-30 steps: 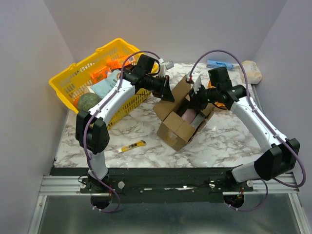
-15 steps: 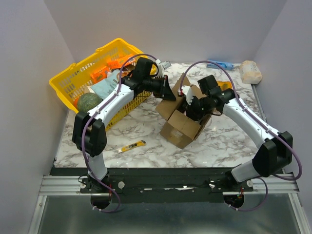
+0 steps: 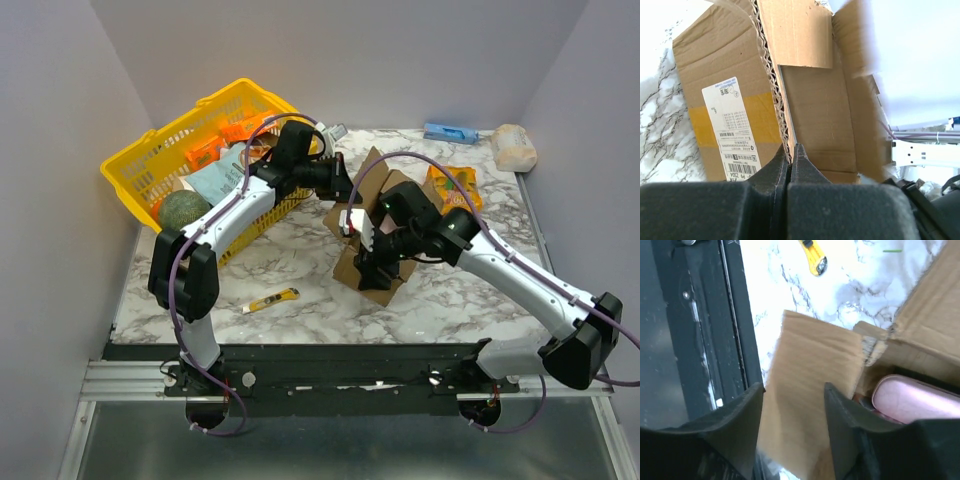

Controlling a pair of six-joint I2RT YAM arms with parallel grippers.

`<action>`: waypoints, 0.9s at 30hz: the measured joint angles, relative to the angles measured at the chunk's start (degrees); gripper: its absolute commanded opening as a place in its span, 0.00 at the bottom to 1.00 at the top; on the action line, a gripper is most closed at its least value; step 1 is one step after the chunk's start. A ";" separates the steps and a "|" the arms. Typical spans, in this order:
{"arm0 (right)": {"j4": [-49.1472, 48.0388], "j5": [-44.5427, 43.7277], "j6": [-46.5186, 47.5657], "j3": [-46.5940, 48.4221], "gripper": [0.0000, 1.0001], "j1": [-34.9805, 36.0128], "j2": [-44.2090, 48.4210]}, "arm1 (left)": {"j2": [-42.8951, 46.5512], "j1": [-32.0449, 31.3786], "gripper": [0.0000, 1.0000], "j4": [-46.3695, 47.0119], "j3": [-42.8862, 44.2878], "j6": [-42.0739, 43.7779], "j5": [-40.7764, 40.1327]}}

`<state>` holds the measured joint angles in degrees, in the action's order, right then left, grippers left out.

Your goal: Unpack the express box

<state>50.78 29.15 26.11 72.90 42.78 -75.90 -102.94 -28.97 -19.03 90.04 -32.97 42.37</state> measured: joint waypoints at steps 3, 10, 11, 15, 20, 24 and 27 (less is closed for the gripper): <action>-1.44 -1.25 -1.86 -2.10 0.70 0.39 0.15 | 0.00 0.04 0.00 0.92 -0.55 -0.74 -0.15; -4.17 -8.07 -5.01 -4.24 0.65 0.79 0.04 | 0.00 0.04 0.00 3.89 -1.44 -1.62 -1.51; -4.52 -8.98 -5.11 -4.37 0.63 0.76 0.04 | 0.00 0.04 0.00 4.26 -1.46 -1.62 -1.75; -2.69 -11.32 -4.79 -1.16 0.55 0.76 -1.44 | 0.00 0.13 0.00 5.05 -1.46 -1.42 -2.32; -1.51 -13.27 -3.37 9.94 0.51 0.63 -1.92 | 0.02 0.46 0.00 4.81 -1.46 -0.44 -2.40; -5.42 -15.52 -1.22 12.52 0.40 0.50 -0.74 | 0.15 0.46 0.00 4.85 -1.70 0.13 -2.40; -6.88 -18.86 0.11 12.26 0.35 0.31 -2.91 | 0.63 0.52 0.00 5.27 -2.84 0.24 -2.40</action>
<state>43.90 10.28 26.22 85.17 43.09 -78.81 -102.30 -28.45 -13.76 87.20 -32.73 39.97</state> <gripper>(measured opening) 0.396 0.023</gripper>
